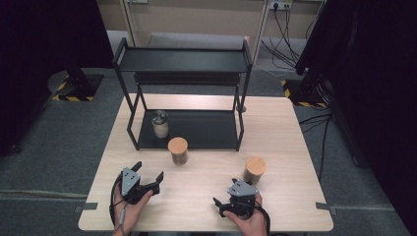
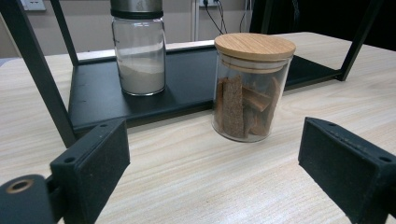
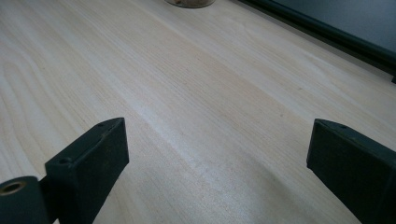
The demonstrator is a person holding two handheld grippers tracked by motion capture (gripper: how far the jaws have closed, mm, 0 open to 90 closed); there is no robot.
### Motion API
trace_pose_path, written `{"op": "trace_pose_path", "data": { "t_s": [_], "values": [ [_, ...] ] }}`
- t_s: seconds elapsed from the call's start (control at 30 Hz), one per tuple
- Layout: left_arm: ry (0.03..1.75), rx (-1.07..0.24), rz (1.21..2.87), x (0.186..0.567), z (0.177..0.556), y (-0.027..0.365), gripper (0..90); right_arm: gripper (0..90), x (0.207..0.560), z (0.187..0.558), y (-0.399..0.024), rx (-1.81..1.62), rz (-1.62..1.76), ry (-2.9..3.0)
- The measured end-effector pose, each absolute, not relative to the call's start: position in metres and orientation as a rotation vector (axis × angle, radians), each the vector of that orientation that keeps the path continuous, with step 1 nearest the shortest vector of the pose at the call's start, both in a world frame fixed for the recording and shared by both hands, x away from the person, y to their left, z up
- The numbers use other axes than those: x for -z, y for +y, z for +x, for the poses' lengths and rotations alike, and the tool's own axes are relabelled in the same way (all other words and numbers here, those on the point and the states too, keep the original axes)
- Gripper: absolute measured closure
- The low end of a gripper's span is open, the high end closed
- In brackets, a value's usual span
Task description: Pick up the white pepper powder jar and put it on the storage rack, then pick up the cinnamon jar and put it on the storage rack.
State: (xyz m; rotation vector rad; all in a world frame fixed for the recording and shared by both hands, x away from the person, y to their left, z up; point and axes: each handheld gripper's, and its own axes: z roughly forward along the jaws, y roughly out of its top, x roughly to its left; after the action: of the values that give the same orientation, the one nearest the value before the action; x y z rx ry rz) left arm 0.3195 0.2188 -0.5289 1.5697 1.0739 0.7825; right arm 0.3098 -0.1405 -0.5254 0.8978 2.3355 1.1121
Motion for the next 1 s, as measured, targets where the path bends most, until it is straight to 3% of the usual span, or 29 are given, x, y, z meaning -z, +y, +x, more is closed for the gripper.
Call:
{"op": "trace_pose_path", "data": {
  "t_s": [0.47,1.0],
  "values": [
    [1.069,-0.777,1.575,0.529,0.320,0.219,7.8,5.3,0.520,0.308,-0.139,-1.176,0.919,2.294],
    [1.079,-0.752,1.555,0.529,0.321,0.222,7.8,5.1,0.494,0.326,-0.099,-1.261,0.897,2.252]
  ]
}}
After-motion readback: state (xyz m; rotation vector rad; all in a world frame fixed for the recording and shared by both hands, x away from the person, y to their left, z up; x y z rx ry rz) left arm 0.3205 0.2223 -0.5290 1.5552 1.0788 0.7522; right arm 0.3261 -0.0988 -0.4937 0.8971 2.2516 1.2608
